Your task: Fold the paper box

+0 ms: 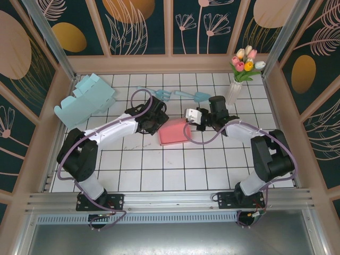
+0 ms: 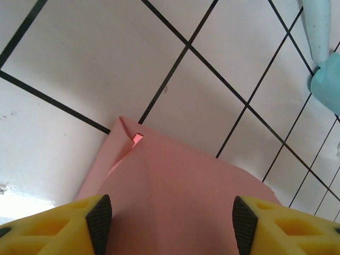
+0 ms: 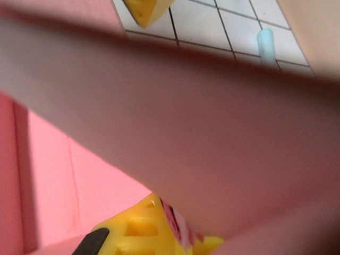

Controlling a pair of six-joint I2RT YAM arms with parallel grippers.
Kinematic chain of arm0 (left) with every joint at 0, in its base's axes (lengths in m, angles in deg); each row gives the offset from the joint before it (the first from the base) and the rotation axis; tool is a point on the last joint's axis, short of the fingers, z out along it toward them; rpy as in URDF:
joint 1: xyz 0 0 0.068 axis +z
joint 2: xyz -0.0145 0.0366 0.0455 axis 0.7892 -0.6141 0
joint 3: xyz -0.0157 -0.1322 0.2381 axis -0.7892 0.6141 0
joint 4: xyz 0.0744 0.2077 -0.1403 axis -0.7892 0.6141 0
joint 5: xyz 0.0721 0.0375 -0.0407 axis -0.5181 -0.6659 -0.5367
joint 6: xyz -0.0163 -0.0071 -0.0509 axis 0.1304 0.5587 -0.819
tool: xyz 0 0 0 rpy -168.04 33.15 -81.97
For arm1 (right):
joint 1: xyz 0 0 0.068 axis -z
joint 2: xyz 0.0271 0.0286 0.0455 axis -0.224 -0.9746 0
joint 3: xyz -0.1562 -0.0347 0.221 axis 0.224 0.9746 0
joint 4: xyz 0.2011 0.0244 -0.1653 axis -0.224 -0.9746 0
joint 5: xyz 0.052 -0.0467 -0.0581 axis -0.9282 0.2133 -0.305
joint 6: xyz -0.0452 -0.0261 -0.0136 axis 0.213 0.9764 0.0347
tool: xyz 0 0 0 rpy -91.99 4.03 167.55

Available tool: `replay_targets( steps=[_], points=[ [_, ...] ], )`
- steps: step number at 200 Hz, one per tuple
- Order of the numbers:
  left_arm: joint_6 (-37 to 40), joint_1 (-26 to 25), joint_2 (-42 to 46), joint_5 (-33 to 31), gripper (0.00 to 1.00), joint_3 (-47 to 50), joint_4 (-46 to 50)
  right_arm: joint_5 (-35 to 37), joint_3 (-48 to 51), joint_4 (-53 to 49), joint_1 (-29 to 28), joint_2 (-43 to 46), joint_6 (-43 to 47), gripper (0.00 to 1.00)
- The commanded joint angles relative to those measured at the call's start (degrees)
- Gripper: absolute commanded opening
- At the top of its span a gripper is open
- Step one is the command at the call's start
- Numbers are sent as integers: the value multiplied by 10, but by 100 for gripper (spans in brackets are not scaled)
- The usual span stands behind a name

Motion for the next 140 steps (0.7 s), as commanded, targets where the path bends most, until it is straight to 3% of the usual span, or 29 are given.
replay_targets(
  steps=[1,60,91,128,140],
  points=[
    [-25,-40,6,83,61,-42,-99,-13,11,-5,-48,-11,-14,0],
    [-30,-43,-2,66,53,1,-115,23,21,-16,-76,-3,5,0],
    [-24,-44,4,15,50,37,-100,59,21,-43,-92,8,16,1],
    [-15,-44,10,-26,48,72,-81,124,12,-82,-116,23,31,36],
    [-16,-44,15,-46,47,79,-72,141,4,-101,-121,29,35,38]
  ],
)
